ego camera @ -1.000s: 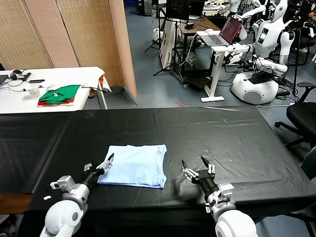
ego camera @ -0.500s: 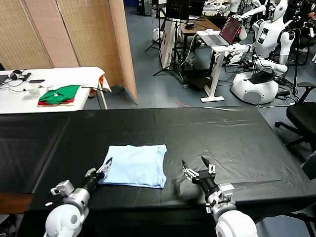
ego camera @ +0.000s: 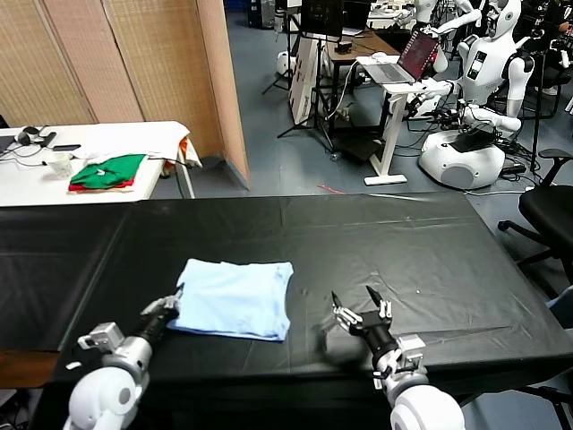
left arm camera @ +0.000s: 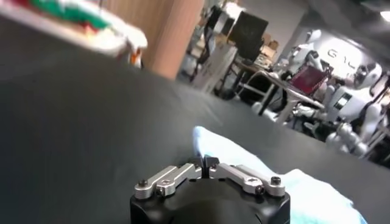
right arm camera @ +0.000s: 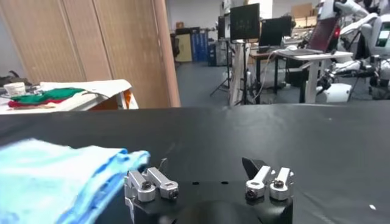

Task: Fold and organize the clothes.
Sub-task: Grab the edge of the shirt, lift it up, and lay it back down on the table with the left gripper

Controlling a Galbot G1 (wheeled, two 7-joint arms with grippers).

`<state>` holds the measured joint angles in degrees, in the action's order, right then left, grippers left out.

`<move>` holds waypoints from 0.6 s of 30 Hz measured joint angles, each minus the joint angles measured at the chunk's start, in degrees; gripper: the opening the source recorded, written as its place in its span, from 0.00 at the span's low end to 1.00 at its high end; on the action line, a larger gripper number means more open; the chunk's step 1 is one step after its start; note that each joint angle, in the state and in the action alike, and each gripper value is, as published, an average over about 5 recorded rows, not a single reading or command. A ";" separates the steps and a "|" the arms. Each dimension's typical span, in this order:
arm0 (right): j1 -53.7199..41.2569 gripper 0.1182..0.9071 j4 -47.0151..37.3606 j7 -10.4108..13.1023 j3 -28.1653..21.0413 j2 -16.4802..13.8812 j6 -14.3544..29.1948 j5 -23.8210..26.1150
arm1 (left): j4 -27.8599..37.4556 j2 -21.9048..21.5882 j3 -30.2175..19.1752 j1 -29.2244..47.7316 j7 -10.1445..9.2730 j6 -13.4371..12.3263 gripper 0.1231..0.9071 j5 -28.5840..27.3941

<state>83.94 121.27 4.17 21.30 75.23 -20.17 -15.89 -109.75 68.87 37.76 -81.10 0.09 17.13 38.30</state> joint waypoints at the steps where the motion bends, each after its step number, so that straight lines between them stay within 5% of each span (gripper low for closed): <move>1: 0.00 1.00 -0.08 0.00 0.03 0.00 0.03 0.00 | -0.39 -0.74 0.48 -0.18 0.18 -0.43 0.05 -1.74; 6: 0.03 1.00 -0.38 0.05 0.20 0.02 0.14 -0.01 | -2.25 -5.91 4.04 -1.68 0.25 -1.42 0.05 -5.96; 18: 0.10 1.00 -0.97 0.17 0.08 0.46 0.36 -0.25 | -6.55 -20.26 19.16 -8.35 -0.97 -1.20 0.05 -3.75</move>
<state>84.04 120.29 4.34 21.38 75.70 -19.81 -16.15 -116.30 48.62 56.92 -89.45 -0.88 15.93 34.55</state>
